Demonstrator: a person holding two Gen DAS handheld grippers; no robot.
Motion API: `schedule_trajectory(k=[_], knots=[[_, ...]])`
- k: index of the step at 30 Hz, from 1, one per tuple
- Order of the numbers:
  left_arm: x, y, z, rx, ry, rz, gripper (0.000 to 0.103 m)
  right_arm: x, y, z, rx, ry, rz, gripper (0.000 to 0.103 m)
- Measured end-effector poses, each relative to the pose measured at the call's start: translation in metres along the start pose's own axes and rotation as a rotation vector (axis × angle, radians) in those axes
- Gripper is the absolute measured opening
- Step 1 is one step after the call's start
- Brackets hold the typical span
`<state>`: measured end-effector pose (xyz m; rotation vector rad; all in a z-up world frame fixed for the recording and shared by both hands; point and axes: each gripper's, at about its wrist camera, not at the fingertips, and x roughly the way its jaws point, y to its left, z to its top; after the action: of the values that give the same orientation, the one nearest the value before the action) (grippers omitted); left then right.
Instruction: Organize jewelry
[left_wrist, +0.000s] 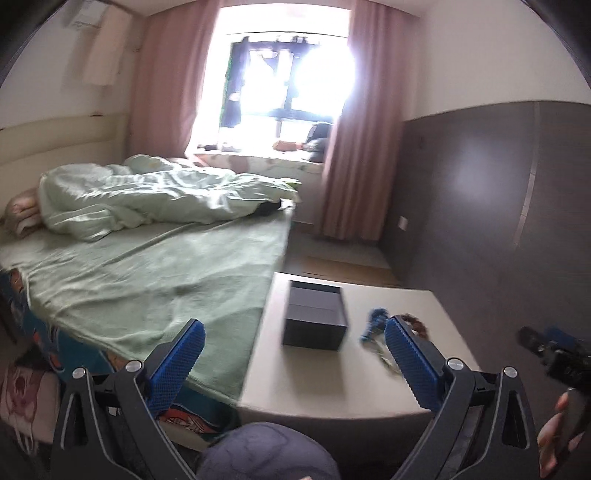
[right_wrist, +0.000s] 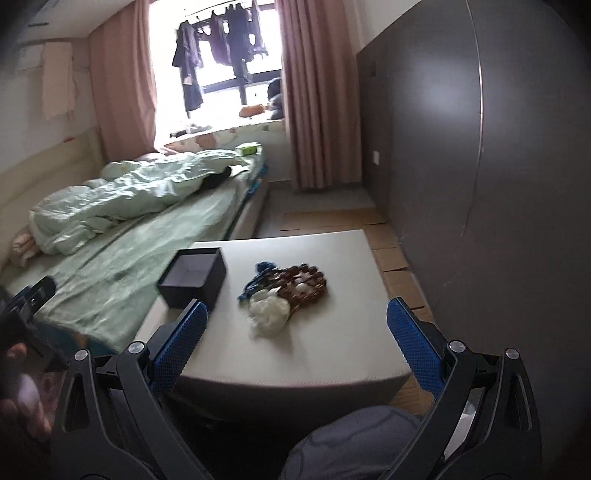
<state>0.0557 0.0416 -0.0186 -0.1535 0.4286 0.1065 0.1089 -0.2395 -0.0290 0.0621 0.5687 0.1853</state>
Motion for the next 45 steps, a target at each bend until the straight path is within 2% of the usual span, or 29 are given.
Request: schedule_trajectory(k=[5,12,22,45], knots=[[-0.017,-0.024,-0.004,0.072,0.011,-0.042,0.095,-0.019,-0.012,-0.011,0.014,0.013,-0.013,0.097],[-0.033,-0.038,-0.014,0.095,0.004,-0.061,0.095,-0.043,-0.016,-0.02,0.025,0.01,0.003,0.097],[-0.047,-0.047,-0.024,0.12,0.013,-0.082,0.095,-0.049,-0.014,-0.03,0.037,0.033,-0.005,0.097],[-0.06,-0.047,-0.026,0.121,0.014,-0.114,0.095,-0.064,-0.008,-0.035,0.005,0.003,-0.013,0.097]])
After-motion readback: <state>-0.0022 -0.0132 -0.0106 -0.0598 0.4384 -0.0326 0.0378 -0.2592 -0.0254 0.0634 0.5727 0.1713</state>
